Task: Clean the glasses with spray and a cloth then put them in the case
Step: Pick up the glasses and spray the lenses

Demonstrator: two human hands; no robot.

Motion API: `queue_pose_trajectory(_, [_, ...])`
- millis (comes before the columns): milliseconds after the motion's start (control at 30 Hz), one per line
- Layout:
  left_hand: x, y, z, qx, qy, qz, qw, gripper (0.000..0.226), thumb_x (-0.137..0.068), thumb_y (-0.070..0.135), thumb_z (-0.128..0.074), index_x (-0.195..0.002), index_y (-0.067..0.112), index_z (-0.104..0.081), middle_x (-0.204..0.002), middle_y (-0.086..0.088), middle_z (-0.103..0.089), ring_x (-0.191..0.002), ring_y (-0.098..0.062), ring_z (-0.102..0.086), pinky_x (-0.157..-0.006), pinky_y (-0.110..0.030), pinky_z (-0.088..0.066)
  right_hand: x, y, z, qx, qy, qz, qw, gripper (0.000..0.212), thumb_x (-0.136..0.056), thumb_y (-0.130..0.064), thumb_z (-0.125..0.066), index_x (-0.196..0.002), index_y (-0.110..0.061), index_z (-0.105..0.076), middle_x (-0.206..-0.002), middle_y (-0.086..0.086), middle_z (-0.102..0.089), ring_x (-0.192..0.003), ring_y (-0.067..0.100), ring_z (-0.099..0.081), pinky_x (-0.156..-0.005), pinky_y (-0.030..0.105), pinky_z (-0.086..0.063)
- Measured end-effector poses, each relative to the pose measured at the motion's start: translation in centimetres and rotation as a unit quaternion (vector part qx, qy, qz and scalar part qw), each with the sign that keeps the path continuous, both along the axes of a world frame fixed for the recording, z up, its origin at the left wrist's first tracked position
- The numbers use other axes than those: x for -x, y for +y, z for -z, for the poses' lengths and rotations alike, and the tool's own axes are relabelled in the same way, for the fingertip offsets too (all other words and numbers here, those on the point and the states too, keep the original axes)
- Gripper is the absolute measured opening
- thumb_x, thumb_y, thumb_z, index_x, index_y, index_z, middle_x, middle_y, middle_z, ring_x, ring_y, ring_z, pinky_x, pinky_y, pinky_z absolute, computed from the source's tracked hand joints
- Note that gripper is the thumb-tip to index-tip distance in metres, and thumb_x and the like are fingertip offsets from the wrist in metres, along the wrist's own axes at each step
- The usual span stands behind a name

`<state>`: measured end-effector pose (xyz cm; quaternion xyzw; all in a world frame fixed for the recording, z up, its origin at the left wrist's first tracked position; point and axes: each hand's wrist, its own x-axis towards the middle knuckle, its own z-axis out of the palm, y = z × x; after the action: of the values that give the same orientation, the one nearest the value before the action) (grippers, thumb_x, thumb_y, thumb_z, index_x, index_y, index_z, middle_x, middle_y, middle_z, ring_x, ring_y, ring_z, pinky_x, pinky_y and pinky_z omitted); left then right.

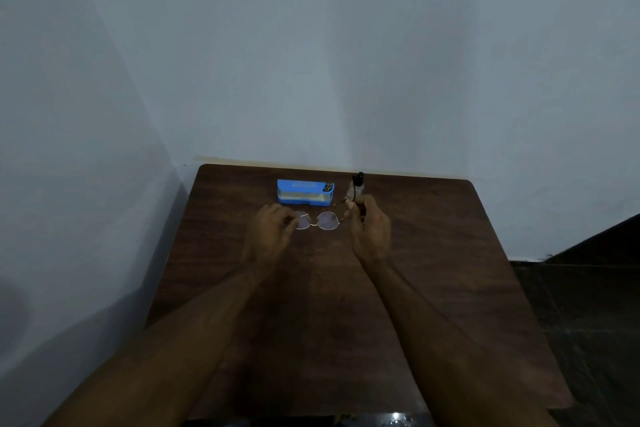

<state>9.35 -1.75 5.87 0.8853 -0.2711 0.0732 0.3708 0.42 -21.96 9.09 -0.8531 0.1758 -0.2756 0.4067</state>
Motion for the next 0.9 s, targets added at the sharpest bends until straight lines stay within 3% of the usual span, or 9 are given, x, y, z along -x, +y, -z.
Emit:
queue_pose_trajectory(167, [0.2, -0.6, 0.0, 0.136, 0.091, -0.079, 0.983, 0.011, -0.093, 0.012, -0.076, -0.104, 0.015, -0.076, -0.097, 0.003, -0.076, -0.089, -0.011, -0.072, -0.08, -0.035, -0.063, 0.3, -0.1, -0.2, -0.029, -0.005, 0.016, 0.999, 0.011, -0.107, -0.011, -0.059, -0.101, -0.018, -0.064, -0.081, -0.003, -0.068, -0.072, 0.008, -0.064, -0.06, 0.015, -0.047])
queue_pose_trajectory(367, [0.4, -0.6, 0.0, 0.169, 0.173, -0.082, 0.967, 0.013, -0.093, 0.013, -0.078, -0.106, 0.015, -0.078, -0.095, 0.005, -0.077, -0.085, -0.01, -0.076, -0.069, -0.034, -0.067, 0.5, -0.6, 0.5, -0.054, 0.004, 0.04, 0.998, 0.01, -0.107, -0.012, -0.059, -0.1, -0.014, -0.066, -0.081, -0.002, -0.069, -0.074, 0.014, -0.066, -0.063, 0.032, -0.053])
queue_pose_trajectory(567, [0.8, -0.6, -0.9, 0.191, 0.245, -0.059, 0.949, 0.012, -0.094, 0.011, -0.077, -0.105, 0.016, -0.077, -0.094, 0.008, -0.077, -0.087, -0.013, -0.076, -0.062, -0.024, -0.064, 0.7, -0.8, 0.2, -0.041, 0.002, 0.06, 0.997, 0.008, -0.106, -0.014, -0.061, -0.1, -0.014, -0.066, -0.092, 0.002, -0.067, -0.082, 0.018, -0.063, -0.067, 0.031, -0.051])
queue_pose_trajectory(733, [0.6, -0.7, -1.8, 0.178, 0.257, -0.049, 0.949, 0.01, -0.093, 0.017, -0.078, -0.096, 0.026, -0.075, -0.092, 0.009, -0.078, -0.087, -0.005, -0.075, -0.078, -0.018, -0.059, 0.8, -1.3, -0.4, -0.078, 0.029, 0.04, 0.996, 0.009, -0.109, -0.018, -0.057, -0.105, -0.016, -0.065, -0.081, -0.001, -0.071, -0.073, 0.015, -0.07, -0.062, 0.024, -0.055])
queue_pose_trajectory(900, [0.6, -1.2, -2.8, 0.271, 0.328, -0.064, 0.903, 0.007, -0.096, 0.008, -0.073, -0.099, 0.012, -0.077, -0.087, -0.004, -0.081, -0.082, -0.009, -0.078, -0.076, -0.022, -0.058, 0.1, -1.2, -1.4, -0.103, 0.051, 0.068, 0.991, 0.004, -0.104, -0.023, -0.065, -0.107, -0.021, -0.066, -0.081, 0.001, -0.075, -0.072, 0.016, -0.074, -0.066, 0.04, -0.063])
